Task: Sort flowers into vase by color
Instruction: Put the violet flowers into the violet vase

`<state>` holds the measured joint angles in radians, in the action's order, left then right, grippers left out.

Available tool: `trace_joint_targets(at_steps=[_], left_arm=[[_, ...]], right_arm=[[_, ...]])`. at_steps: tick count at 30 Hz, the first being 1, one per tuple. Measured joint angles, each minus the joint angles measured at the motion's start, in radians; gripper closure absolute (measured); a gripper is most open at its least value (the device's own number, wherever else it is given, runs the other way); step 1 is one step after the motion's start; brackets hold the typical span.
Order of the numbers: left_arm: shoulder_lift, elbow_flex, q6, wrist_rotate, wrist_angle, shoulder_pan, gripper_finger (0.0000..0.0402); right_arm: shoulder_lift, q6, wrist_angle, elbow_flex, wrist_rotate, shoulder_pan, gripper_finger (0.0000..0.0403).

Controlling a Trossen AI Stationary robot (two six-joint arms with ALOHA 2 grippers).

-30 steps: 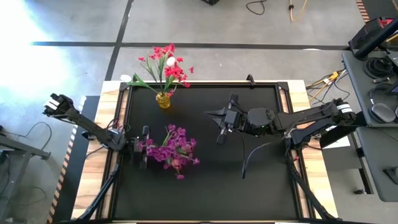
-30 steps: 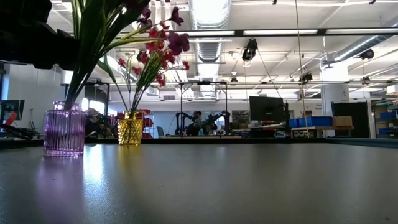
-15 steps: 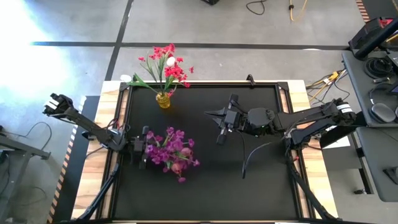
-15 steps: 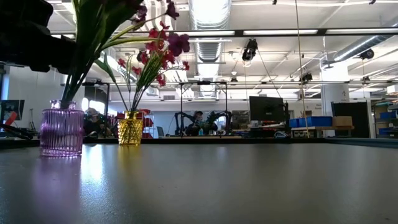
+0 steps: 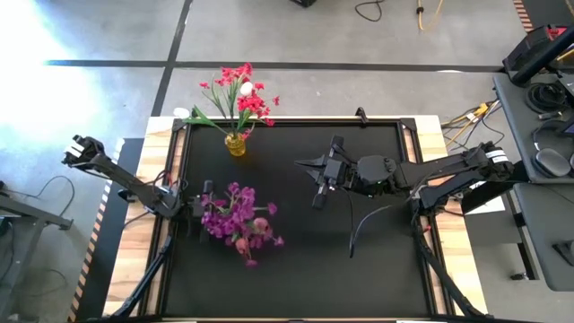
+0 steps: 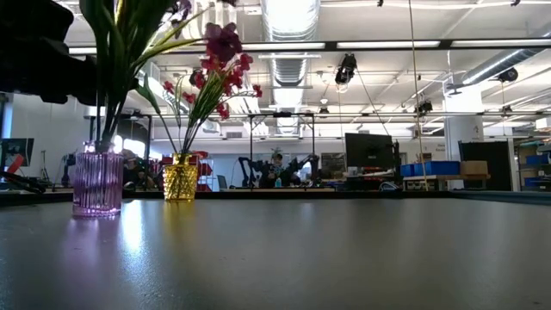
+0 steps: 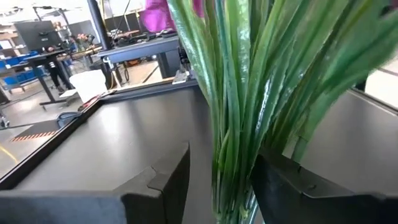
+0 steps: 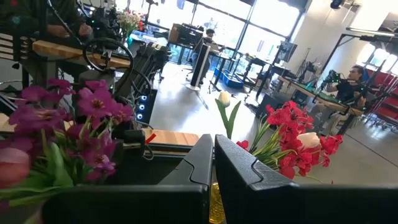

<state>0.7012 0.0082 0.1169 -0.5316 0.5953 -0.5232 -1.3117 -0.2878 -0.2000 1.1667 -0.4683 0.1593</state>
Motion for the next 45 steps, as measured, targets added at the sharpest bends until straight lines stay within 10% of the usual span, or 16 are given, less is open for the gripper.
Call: trace_joint_targets(at_steps=[25,45], left_arm=[[-0.241,0.257,-0.179,0.007,-0.85,0.0,0.0279],[-0.268,0.294,-0.357,0.026,-0.953,0.0,0.0194]], right_arm=[[0.0,0.0,0.0,0.0,0.004,0.0,0.0392],[0.0,-0.001,0.0,0.0,0.004,0.0,0.0392]])
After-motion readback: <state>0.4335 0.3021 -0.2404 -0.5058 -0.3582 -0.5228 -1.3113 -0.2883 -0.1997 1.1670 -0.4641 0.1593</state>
